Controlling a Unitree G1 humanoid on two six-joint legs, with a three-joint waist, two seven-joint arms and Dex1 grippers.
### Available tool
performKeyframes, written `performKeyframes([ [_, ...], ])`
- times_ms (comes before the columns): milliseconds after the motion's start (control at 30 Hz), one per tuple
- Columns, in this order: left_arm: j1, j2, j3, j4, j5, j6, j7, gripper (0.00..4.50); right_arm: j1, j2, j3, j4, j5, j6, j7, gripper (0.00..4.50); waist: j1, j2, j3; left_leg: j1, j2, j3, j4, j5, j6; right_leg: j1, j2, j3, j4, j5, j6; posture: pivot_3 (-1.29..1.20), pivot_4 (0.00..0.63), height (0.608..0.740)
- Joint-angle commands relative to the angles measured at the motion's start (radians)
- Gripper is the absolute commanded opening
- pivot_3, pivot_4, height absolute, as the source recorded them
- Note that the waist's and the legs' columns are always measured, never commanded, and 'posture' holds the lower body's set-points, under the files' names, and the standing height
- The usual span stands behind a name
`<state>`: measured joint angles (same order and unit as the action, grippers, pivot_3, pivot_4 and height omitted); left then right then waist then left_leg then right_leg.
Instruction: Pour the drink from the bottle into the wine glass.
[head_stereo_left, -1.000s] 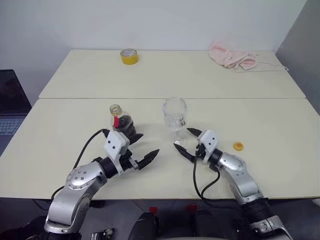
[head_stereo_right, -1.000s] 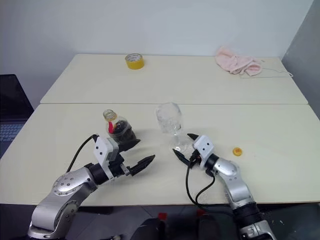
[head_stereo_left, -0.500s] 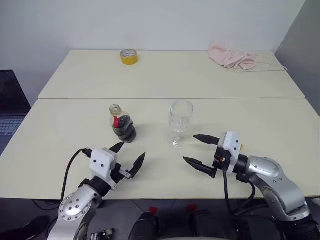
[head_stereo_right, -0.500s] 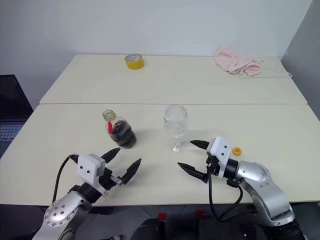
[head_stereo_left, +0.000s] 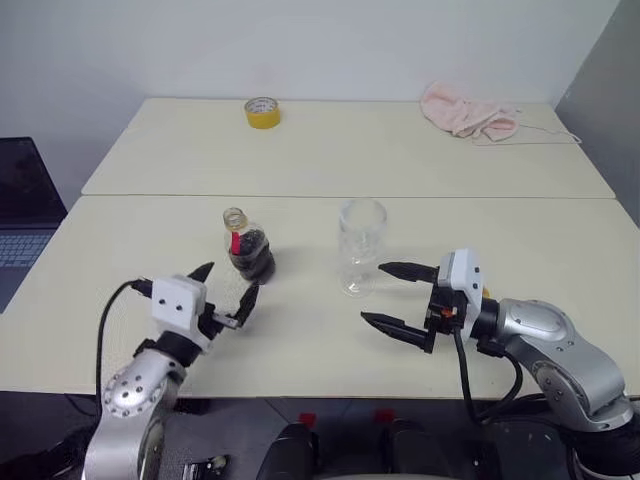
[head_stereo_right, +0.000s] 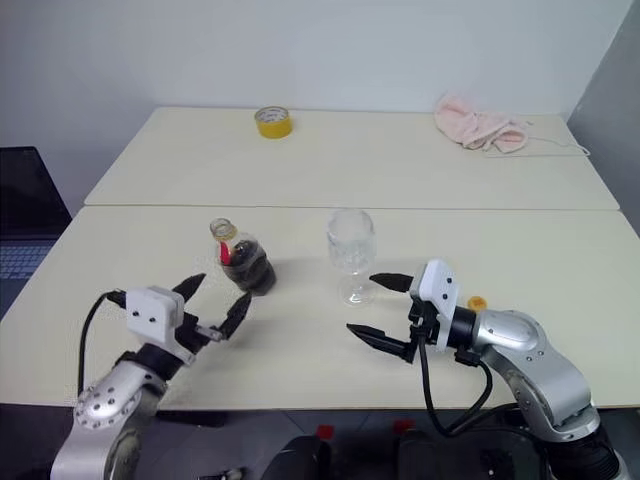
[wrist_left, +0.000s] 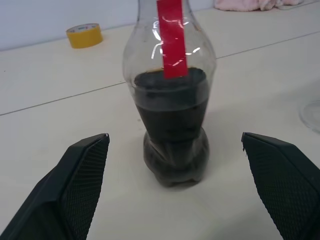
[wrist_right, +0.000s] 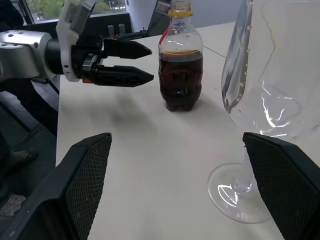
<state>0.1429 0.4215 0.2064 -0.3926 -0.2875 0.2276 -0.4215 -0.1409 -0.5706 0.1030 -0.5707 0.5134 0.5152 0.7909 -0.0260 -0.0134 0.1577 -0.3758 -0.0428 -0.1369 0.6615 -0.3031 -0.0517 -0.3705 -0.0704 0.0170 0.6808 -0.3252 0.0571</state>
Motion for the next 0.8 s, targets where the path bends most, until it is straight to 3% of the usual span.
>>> performKeyframes([
  [33,-0.045,0.015,0.014,0.036,-0.007,-0.009,-0.016,4.50,-0.013,-0.005,0.000,-0.042,0.011,-0.002,0.001,4.49,-0.001,0.000,0.000,0.000,0.000,0.000,0.000,0.000,0.000,0.000,0.000,0.000,0.000,0.000,0.000,0.00,0.150,0.740],
  [800,-0.263,0.007,-0.089,0.304,0.059,-0.064,-0.082,4.50,-0.010,-0.001,0.001,-0.052,0.002,-0.007,-0.034,4.49,-0.001,0.000,0.000,0.000,0.000,0.000,0.000,0.000,0.000,-0.001,0.000,0.000,0.000,0.000,0.000,0.00,0.150,0.740],
])
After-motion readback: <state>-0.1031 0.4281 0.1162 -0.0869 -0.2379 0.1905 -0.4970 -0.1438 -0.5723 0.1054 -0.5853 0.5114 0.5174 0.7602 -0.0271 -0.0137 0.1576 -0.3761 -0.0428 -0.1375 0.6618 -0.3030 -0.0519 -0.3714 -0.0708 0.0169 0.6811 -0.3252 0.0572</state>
